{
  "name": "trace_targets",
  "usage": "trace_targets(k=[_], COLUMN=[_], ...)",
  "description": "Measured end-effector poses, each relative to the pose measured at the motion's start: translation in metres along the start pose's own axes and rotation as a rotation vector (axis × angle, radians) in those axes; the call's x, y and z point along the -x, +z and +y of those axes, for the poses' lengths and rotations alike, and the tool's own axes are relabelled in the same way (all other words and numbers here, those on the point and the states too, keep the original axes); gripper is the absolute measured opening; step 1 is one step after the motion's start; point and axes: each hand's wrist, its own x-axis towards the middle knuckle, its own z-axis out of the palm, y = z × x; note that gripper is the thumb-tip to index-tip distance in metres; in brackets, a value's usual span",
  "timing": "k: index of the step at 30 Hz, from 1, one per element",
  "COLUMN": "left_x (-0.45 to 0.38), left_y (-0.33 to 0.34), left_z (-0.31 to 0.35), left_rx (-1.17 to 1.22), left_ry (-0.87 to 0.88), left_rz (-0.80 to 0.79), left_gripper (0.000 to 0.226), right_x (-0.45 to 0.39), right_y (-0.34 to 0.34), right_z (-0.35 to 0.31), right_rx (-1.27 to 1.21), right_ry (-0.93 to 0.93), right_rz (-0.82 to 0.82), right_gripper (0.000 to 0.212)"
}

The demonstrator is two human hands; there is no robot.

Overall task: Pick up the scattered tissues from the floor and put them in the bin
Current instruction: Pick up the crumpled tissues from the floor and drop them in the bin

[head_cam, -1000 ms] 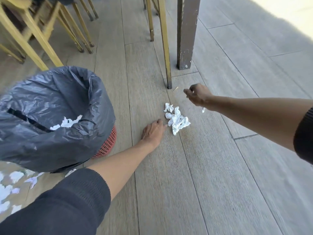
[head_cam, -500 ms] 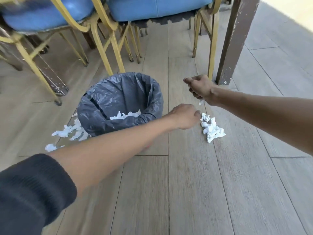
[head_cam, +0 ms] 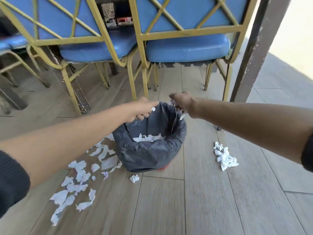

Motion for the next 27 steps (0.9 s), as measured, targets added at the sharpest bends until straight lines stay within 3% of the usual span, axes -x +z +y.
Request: trace_targets(k=[2,5,9,12,21,27], left_x=[-0.011,-0.017,-0.026,-0.020,0.006,0.021], left_y=[-0.009,-0.018,-0.025,-0.032,-0.022,0.025], left_z=[-0.017,-0.030,-0.039,-0.038,-0.032,0.005], left_rx=[0.282,0.443,0.543,0.516,0.317,0.103], left_ry=[-0.066,-0.138,-0.133,-0.123,0.085,0.387], left_rz=[-0.015,-0.039,-0.066,0.009,0.060,0.054], left_gripper=[0.046,0.069,0.089,0.082,0.055,0.038], right_x=[-0.003,0.001,0.000,-0.005,0.008,0.019], right_y=[0.012,0.020,0.021,0.027,0.021,-0.031], right_z=[0.002,0.003,0.002,-0.001,-0.002,0.027], right_rx=[-0.089,-0.256,-0.401,-0.445,-0.404,-0.428], right_ry=[0.054,0.155,0.203,0.196,0.168,0.126], right_rz=[-0.064,-0.124,-0.103,-0.095,-0.182,0.001], right_gripper=[0.038,0.038,0.070,0.084,0.090,0.081])
